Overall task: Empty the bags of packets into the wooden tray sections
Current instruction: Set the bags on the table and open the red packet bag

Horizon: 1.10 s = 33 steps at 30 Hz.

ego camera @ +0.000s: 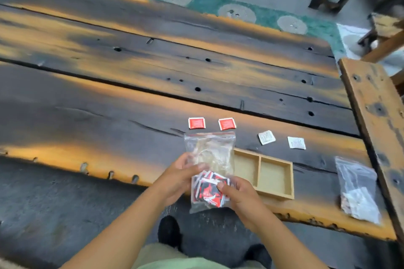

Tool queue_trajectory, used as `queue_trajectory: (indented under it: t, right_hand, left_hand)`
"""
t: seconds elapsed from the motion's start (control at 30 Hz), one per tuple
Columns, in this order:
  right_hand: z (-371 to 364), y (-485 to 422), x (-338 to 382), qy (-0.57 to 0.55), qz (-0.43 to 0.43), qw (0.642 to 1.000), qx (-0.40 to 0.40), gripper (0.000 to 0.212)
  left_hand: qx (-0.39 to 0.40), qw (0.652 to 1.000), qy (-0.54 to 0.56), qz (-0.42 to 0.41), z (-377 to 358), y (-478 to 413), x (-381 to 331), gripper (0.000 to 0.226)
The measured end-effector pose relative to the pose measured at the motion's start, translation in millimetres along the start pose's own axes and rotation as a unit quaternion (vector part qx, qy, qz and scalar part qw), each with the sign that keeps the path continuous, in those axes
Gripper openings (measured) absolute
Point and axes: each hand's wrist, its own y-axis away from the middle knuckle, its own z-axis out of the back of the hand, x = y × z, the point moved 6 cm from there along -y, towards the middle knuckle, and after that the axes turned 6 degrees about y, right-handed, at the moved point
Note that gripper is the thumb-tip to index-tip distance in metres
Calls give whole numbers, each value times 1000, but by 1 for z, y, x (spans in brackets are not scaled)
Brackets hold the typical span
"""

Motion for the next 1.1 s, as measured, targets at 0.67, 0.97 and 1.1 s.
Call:
queue_trajectory:
  t: [0.67, 0.97, 1.1]
  right_hand:
    - [21, 0, 48, 29, 34, 999, 5, 40]
    - [39, 2, 57, 71, 45, 996, 3, 33]
    - [43, 4, 63, 102, 49, 994, 1, 49]
  left_hand:
    - [117, 834, -532, -93, -72, -51, -165, 19]
    - [125, 788, -599, -68, -91, -39, -146, 12]
    - [123, 816, -562, -53, -88, -38, -116, 6]
